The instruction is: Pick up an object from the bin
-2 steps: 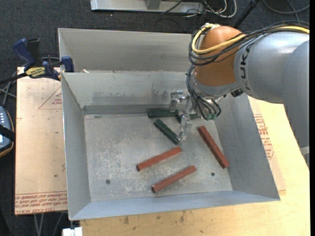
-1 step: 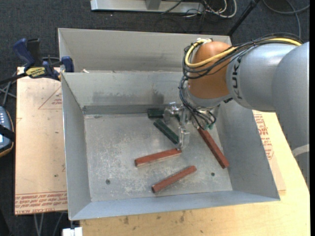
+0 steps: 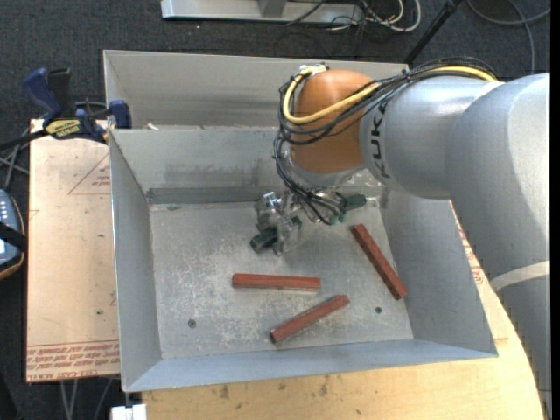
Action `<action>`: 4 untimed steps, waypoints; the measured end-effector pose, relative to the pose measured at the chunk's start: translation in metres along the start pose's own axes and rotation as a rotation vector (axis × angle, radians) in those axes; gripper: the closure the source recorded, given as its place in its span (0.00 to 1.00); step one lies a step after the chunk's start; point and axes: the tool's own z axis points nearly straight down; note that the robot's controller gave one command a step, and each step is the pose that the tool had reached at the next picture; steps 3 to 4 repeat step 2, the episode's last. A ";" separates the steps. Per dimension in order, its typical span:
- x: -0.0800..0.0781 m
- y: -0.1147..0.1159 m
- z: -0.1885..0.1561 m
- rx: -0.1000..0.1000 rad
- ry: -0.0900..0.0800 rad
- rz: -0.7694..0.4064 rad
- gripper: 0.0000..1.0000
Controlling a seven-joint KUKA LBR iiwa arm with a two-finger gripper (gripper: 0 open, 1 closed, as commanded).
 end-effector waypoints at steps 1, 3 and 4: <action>0.000 0.000 0.000 0.000 0.000 0.001 1.00; -0.005 0.032 -0.174 0.001 0.000 -0.048 1.00; -0.005 0.032 -0.174 0.001 0.000 -0.048 1.00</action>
Offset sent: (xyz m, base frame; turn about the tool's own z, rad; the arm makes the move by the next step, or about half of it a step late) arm -0.0111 0.0301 0.1722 -0.0485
